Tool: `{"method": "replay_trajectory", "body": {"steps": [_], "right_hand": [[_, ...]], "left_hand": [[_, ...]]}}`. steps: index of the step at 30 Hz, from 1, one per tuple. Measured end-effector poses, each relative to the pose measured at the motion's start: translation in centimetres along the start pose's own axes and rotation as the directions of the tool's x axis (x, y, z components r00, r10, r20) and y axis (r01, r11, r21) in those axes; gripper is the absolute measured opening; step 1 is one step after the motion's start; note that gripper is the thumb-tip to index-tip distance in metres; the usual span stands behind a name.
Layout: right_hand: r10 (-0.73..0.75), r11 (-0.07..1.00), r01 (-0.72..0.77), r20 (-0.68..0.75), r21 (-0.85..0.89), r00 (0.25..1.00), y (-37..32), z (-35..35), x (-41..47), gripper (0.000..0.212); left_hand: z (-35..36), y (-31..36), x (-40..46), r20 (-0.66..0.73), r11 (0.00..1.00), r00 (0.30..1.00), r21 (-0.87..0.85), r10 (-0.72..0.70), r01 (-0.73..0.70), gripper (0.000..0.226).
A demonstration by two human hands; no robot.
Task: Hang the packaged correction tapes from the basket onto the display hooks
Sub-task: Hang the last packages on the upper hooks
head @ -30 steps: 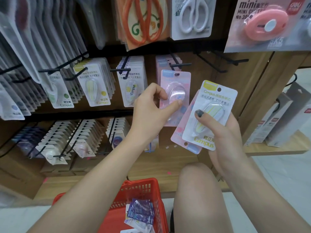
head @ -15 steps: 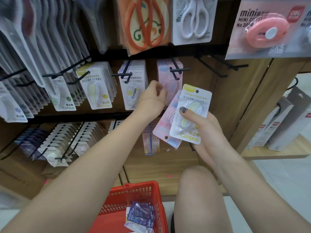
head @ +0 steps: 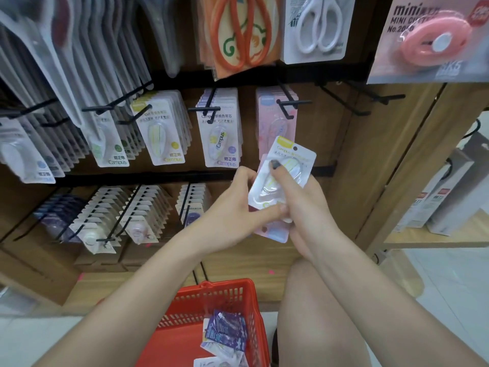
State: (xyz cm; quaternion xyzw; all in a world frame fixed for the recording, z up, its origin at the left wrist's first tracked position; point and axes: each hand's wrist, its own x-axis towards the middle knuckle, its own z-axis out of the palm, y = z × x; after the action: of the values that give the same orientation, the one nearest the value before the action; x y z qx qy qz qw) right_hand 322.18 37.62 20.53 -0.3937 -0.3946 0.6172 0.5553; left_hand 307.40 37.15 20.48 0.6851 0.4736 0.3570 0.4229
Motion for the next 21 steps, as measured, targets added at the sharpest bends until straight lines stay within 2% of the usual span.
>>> {"method": "replay_trajectory", "body": {"steps": [2,5,9,11,14,17,21], "right_hand": [[0.06,0.998,-0.06,0.001,0.03,0.998,-0.1,0.1,0.0,0.036],[0.158,0.973,-0.171,0.092,0.156,0.983,-0.5,-0.2,-0.1,0.043],[0.099,0.993,-0.106,0.124,0.054,0.987,0.0,-1.2,-0.2,0.037],[0.077,0.995,-0.081,0.071,0.059,0.995,0.3,-1.6,-0.1,0.038],[0.073,0.992,-0.068,-0.05,0.111,0.996,0.8,-2.0,-0.2,0.058],[0.037,0.999,-0.036,-0.022,0.04,0.999,1.2,-2.1,-0.4,0.067],[0.015,0.975,-0.009,0.025,-0.224,1.0,1.3,-2.2,-0.8,0.067]], "left_hand": [[-0.4,-0.1,-0.4,-0.067,1.0,0.998,0.007,0.006,-0.006,0.035],[-1.3,-0.7,-0.9,-0.137,0.998,0.99,-0.062,-0.035,0.027,0.019],[-2.6,-1.4,-1.7,-0.194,0.979,0.977,-0.197,-0.091,0.053,0.014],[-3.3,-1.7,-2.1,-0.207,0.963,0.971,-0.263,-0.122,0.065,0.008],[-4.3,-2.4,-2.5,-0.239,0.931,0.961,-0.362,-0.137,0.043,0.01],[-5.0,-2.9,-2.7,-0.284,0.931,0.95,-0.365,-0.13,0.018,0.014],[-5.4,-2.9,-3.0,-0.329,0.935,0.935,-0.356,-0.131,0.006,0.022]]}}
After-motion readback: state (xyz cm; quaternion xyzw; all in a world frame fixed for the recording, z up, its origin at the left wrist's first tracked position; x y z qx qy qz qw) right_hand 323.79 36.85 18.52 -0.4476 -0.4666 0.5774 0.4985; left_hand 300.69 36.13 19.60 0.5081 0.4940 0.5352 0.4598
